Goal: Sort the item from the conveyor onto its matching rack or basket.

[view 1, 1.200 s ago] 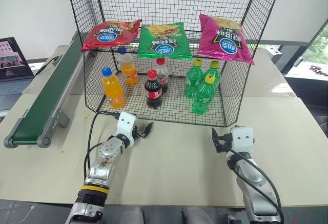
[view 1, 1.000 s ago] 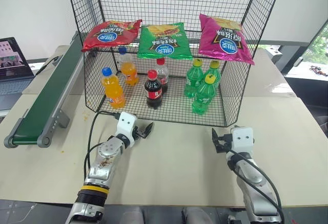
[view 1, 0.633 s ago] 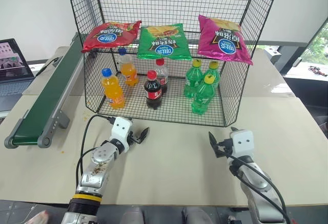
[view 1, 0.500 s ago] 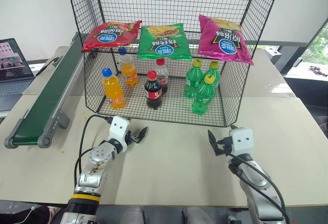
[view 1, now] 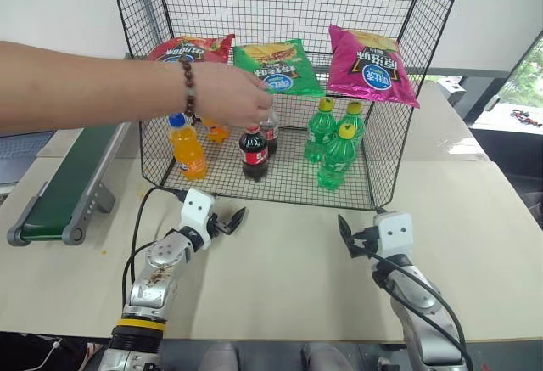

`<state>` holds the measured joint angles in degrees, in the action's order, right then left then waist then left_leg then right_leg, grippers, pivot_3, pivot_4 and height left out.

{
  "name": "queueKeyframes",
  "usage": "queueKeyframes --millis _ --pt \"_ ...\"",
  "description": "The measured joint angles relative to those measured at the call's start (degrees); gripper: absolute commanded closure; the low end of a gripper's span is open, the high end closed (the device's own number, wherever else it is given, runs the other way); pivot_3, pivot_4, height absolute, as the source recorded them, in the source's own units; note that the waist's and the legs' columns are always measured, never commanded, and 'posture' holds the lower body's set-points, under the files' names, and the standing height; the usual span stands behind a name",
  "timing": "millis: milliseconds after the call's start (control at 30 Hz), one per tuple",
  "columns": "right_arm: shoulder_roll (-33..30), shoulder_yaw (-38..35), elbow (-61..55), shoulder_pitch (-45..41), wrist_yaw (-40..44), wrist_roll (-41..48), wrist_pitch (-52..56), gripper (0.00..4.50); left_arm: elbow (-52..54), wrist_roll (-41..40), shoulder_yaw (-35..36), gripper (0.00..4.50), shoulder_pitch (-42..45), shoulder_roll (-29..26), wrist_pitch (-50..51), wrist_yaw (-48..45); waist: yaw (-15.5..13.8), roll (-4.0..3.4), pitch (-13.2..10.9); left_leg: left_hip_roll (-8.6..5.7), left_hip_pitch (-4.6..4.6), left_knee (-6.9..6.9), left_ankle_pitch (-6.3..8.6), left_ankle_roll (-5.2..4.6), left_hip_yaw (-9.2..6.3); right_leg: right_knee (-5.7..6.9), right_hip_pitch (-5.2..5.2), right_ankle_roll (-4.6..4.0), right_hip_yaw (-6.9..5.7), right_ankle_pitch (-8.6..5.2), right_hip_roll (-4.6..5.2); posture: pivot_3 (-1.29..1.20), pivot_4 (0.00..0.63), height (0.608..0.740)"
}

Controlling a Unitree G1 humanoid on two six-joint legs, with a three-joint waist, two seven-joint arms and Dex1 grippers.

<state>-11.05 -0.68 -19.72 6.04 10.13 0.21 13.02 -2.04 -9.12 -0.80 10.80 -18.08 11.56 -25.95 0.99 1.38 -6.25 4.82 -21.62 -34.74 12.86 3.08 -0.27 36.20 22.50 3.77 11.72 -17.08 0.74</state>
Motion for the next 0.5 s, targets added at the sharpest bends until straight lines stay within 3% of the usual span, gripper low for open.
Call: queueKeyframes --millis 500 --pt "-0.35 0.13 2.33 -2.74 0.03 -0.02 0.0 0.0 0.0 -0.06 0.89 0.07 -0.69 -0.22 -0.06 -0.06 -0.06 0.0 0.0 0.0 0.0 -0.02 0.01 -0.01 0.0 0.0 -0.01 0.0 0.0 0.0 0.0 0.0 0.15 0.74"
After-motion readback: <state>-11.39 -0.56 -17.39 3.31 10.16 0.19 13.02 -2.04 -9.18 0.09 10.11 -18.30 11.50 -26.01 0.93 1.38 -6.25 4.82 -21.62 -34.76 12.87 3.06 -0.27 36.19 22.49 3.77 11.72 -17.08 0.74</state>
